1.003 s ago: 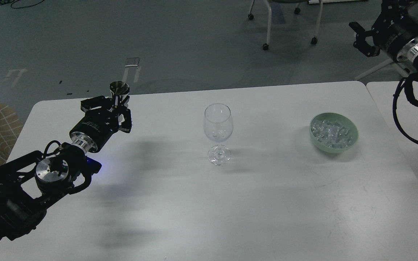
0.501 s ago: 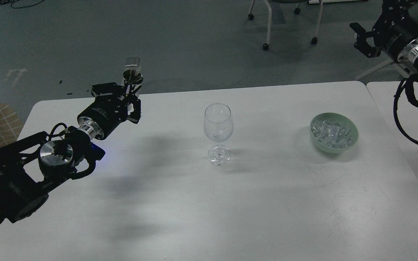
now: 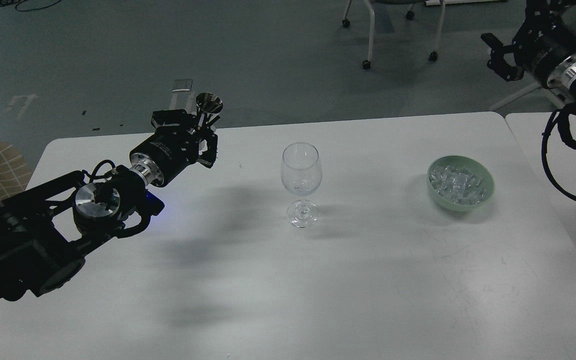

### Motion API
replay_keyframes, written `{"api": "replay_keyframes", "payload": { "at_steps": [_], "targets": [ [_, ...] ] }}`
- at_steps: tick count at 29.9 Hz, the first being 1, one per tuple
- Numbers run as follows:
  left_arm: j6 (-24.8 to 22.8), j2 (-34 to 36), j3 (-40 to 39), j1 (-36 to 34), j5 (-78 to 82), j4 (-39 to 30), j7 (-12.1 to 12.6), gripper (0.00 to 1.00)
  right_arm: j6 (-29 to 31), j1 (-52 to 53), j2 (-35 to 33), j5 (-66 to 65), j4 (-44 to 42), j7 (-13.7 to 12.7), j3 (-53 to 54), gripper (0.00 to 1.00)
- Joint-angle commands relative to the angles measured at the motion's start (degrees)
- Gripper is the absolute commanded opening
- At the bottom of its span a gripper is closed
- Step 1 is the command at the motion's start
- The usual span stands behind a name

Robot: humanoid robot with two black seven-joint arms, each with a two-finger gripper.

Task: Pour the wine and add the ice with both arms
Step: 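Lift the jigger with the left gripper and carry it above the wine glass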

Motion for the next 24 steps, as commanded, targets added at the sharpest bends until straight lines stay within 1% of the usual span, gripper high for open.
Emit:
{"api": "replay_keyframes", "payload": {
  "at_steps": [1, 13, 24],
  "targets": [
    [0.0, -0.8, 0.0, -1.1, 0.0, -0.5, 0.0, 0.0, 0.0, -0.3, -0.1, 0.0, 0.0, -0.2, 0.0, 1.0],
    [0.1, 0.0, 0.5, -2.6, 0.0, -4.9, 0.1, 0.0, 0.0, -0.4, -0.1, 0.0, -0.1, -0.3, 0.0, 1.0],
    [0.1, 0.1, 1.4, -2.9, 0.6, -7.1, 0.0, 0.0, 0.0, -0.4, 0.0, 0.0, -0.2, -0.3, 0.0, 1.0]
  ]
}}
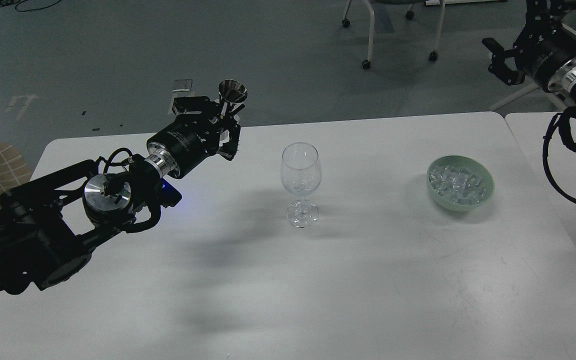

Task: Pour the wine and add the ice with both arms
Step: 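Lift the jigger with the left gripper and carry it above the wine glass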

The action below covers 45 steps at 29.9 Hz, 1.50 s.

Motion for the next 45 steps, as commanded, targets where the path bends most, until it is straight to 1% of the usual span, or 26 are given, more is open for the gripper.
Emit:
{"api": "replay_keyframes", "payload": {
  "at_steps": [1, 8, 15, 20, 24, 37, 39, 45],
  "targets": [
    [0.1, -0.1, 0.6, 0.0, 0.3, -0.7, -0.1, 0.0, 0.0, 0.0, 0.0, 0.0, 0.1, 0.0, -0.1, 1.0],
    [0.5, -0.1, 0.7, -0.7, 0.5, -0.9, -0.1, 0.0, 0.0, 0.0, -0.1, 0.0, 0.1, 0.1, -0.1, 1.0],
    [1.8, -0.3, 3.1, -4.2, 0.7, -1.1, -0.3, 0.0, 0.0, -0.1, 0.0, 0.0, 0.1, 0.1, 0.0, 1.0],
    [1.8, -0.4, 3.7, -5.7, 0.8, -1.1, -0.1, 0.0, 0.0, -0.1, 0.0, 0.0, 0.1, 0.1, 0.0, 1.0],
    [1.7, -0.6, 5.5, -6.5, 1.0, -1.2, -0.5, 0.0, 0.0, -0.2, -0.1, 0.0, 0.1, 0.1, 0.0, 1.0],
    [1.8, -1.6, 7.5, -6.4, 6.0, -1.2, -1.1, 0.0, 0.0, -0.2, -0.1, 0.0, 0.1, 0.1, 0.0, 1.0],
    [1.9, -1.9, 7.6, -6.4, 7.4, -1.2, -1.9, 0.0, 0.0, -0.2, -0.1, 0.0, 0.1, 0.1, 0.0, 1.0],
    [3.1, -2.6, 7.7, -6.4, 7.7, -1.1, -2.2, 0.0, 0.1, -0.2, -0.1, 0.0, 0.1, 0.2, 0.0, 1.0]
  ]
}}
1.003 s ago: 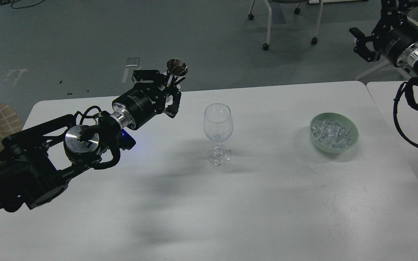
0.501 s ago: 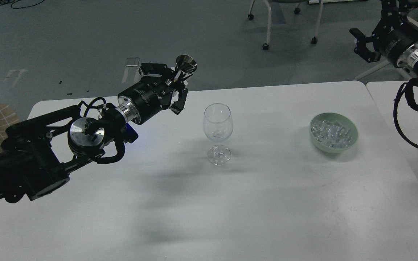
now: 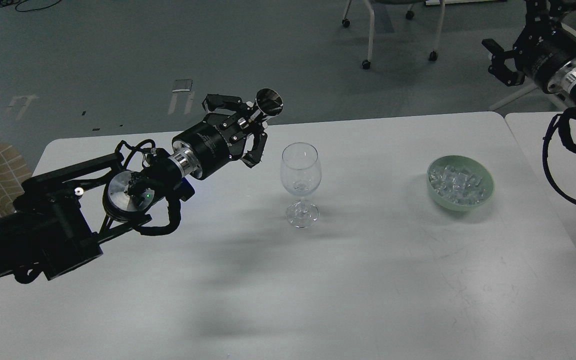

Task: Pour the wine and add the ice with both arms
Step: 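Lift the jigger with the left gripper and carry it above the wine glass, then tilt the jigger over the wine glass rim with the left gripper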

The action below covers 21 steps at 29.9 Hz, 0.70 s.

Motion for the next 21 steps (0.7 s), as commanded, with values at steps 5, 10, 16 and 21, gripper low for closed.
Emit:
{"api": "replay_keyframes", "payload": {
  "at_steps": [5, 10, 16, 21],
  "targets": [
    [1.2, -1.3, 0.1, 0.0, 1.9, 0.5, -0.2, 0.0, 0.1, 0.0, 0.0, 0.0, 0.1, 0.1, 0.0, 1.0],
    [1.7, -1.3, 0.1, 0.0, 4.1, 0.6, -1.6, 0.0, 0.1, 0.0, 0.0, 0.0, 0.1, 0.1, 0.0, 1.0],
    [2.5, -1.3, 0.2, 0.3, 5.3, 0.5, -1.7, 0.0, 0.1, 0.0, 0.1, 0.0, 0.1, 0.1, 0.0, 1.0],
    [2.5, -1.3, 1.8, -0.1, 5.4, 0.5, -2.4, 0.0, 0.1, 0.0, 0.1, 0.1, 0.1, 0.1, 0.0, 1.0]
  ]
}}
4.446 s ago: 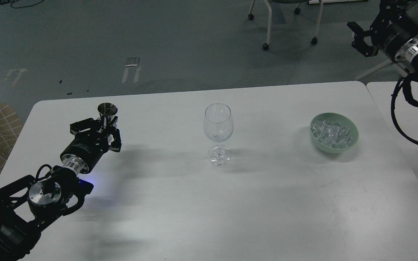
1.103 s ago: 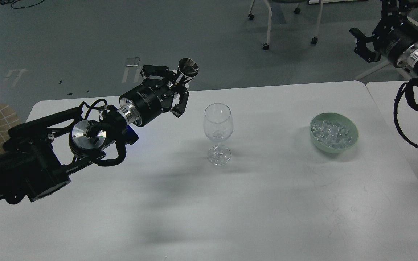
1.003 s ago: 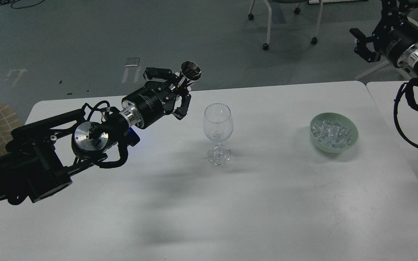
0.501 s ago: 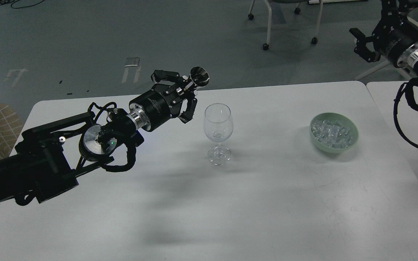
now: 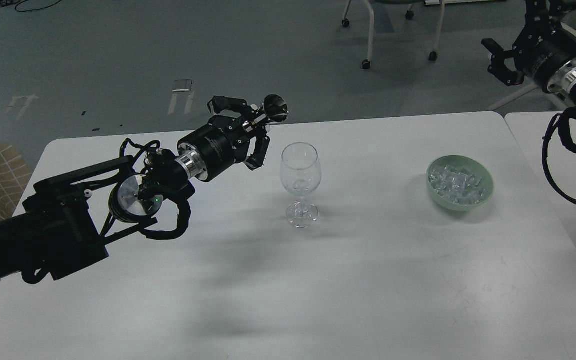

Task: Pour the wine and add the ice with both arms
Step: 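Tilt the jigger over the wine glass rim with the left gripper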

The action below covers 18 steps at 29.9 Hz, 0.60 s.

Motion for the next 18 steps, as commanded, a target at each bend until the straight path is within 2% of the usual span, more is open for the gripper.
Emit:
{"api": "replay_keyframes", "payload": {
  "at_steps": [1, 18],
  "targets": [
    [0.0, 0.0, 1.0, -0.1, 0.0, -0.2, -0.7, 0.0, 0.0, 0.0, 0.1, 0.0, 0.0, 0.0, 0.0, 1.0],
    [1.3, 0.0, 1.6, 0.1, 7.9, -0.4, -2.8, 0.0, 0.0, -0.1, 0.1, 0.0, 0.0, 0.1, 0.0, 1.0]
  ]
}}
